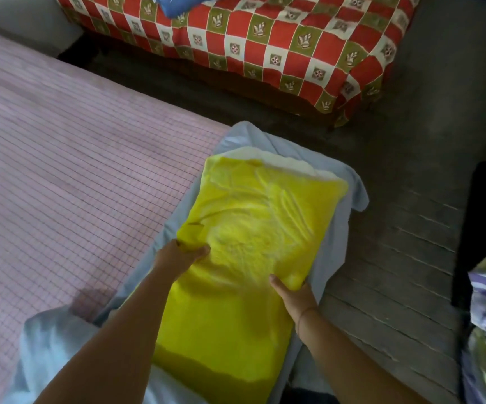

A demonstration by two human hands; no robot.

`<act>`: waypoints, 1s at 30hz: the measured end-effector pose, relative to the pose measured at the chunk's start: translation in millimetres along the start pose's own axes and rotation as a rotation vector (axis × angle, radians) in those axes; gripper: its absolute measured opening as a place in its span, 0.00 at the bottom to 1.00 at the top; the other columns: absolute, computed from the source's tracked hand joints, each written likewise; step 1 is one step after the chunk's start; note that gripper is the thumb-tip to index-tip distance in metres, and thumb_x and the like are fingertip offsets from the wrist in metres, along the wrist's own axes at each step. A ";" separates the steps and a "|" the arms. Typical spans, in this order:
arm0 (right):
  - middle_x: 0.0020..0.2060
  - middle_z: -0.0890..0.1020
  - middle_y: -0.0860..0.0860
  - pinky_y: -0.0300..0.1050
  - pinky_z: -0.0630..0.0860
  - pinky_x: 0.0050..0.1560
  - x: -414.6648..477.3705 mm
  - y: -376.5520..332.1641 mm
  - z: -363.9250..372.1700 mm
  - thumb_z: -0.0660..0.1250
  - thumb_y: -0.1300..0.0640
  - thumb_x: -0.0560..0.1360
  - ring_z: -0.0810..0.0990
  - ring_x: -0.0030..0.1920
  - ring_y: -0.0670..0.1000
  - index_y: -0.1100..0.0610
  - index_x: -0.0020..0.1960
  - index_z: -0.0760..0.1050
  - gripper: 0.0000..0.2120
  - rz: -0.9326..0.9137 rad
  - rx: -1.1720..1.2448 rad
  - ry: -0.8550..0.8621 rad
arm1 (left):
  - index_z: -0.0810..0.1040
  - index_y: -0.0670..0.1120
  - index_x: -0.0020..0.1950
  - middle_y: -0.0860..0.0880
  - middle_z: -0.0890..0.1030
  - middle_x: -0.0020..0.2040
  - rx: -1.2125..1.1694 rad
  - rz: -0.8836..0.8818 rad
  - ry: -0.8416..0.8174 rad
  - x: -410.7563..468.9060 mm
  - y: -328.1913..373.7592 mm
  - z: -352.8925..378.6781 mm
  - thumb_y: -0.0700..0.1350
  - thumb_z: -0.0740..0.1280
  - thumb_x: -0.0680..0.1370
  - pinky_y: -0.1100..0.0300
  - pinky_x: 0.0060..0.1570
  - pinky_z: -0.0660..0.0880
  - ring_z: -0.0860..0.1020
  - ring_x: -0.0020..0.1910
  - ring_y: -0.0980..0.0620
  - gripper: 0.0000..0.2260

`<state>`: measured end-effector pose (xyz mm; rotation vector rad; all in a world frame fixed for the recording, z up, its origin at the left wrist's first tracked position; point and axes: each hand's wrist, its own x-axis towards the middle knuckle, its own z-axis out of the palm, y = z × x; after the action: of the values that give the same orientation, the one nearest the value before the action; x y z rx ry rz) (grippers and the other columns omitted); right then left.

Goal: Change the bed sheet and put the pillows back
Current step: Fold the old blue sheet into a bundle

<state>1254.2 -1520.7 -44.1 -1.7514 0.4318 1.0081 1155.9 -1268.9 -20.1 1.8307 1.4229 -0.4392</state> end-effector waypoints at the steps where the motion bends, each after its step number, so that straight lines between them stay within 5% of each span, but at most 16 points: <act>1: 0.73 0.67 0.56 0.54 0.67 0.69 -0.6 -1.6 4.0 0.76 0.46 0.65 0.67 0.71 0.59 0.59 0.76 0.59 0.46 -0.014 0.054 -0.010 | 0.73 0.43 0.67 0.42 0.79 0.60 -0.003 -0.009 -0.012 -0.7 1.4 0.0 0.72 0.72 0.61 0.45 0.59 0.74 0.76 0.60 0.41 0.45; 6: 0.64 0.77 0.58 0.62 0.71 0.64 -10.8 -16.8 16.2 0.81 0.61 0.62 0.76 0.62 0.60 0.58 0.70 0.69 0.39 -0.074 0.220 -0.069 | 0.79 0.43 0.59 0.41 0.81 0.55 -0.208 -0.018 -0.021 -13.6 11.7 -5.9 0.56 0.76 0.70 0.48 0.55 0.77 0.80 0.53 0.42 0.24; 9: 0.61 0.79 0.57 0.62 0.72 0.62 -28.9 -34.8 13.8 0.85 0.52 0.45 0.78 0.58 0.59 0.56 0.65 0.72 0.50 -0.120 0.336 -0.130 | 0.81 0.41 0.55 0.40 0.83 0.51 -0.379 0.035 -0.007 -28.5 20.3 -20.4 0.46 0.76 0.72 0.46 0.52 0.79 0.82 0.49 0.42 0.15; 13: 0.55 0.83 0.55 0.60 0.77 0.53 -58.9 -70.5 2.8 0.85 0.42 0.35 0.82 0.53 0.58 0.54 0.60 0.77 0.54 -0.187 0.431 -0.244 | 0.82 0.41 0.53 0.42 0.85 0.46 -0.514 0.145 -0.002 -58.3 39.3 -49.5 0.45 0.76 0.71 0.46 0.47 0.81 0.84 0.42 0.43 0.14; 17: 0.56 0.83 0.54 0.56 0.78 0.51 -96.6 -108.8 -19.3 0.84 0.40 0.37 0.83 0.53 0.59 0.54 0.65 0.75 0.57 -0.286 0.455 -0.248 | 0.82 0.42 0.53 0.42 0.85 0.45 -0.581 0.291 -0.030 -100.0 71.5 -77.8 0.43 0.75 0.73 0.53 0.41 0.81 0.84 0.41 0.45 0.11; 23: 0.56 0.83 0.52 0.50 0.81 0.42 -178.6 -143.4 -51.9 0.84 0.41 0.38 0.84 0.50 0.55 0.53 0.67 0.74 0.59 -0.449 0.504 -0.263 | 0.80 0.45 0.56 0.46 0.84 0.49 -0.598 0.486 -0.038 -170.1 109.3 -123.2 0.46 0.75 0.72 0.51 0.49 0.80 0.83 0.47 0.47 0.14; 27: 0.53 0.84 0.51 0.52 0.79 0.45 -242.0 -150.4 -64.7 0.81 0.46 0.54 0.85 0.48 0.54 0.52 0.65 0.75 0.41 -0.594 0.515 -0.248 | 0.79 0.48 0.53 0.50 0.82 0.45 -0.631 0.624 -0.026 -222.5 116.6 -153.9 0.45 0.74 0.73 0.59 0.40 0.76 0.81 0.43 0.53 0.11; 30: 0.48 0.86 0.47 0.49 0.81 0.41 -284.0 -143.1 -65.2 0.82 0.44 0.50 0.85 0.45 0.50 0.50 0.62 0.76 0.42 -0.650 0.521 -0.243 | 0.79 0.49 0.53 0.52 0.82 0.44 -0.660 0.700 -0.028 -259.1 104.9 -170.0 0.43 0.74 0.73 0.60 0.39 0.76 0.81 0.42 0.54 0.10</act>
<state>1214.8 -1567.9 274.7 -1.1542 -0.0443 0.5560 1140.5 -1325.8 301.6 1.6033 0.6915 0.3278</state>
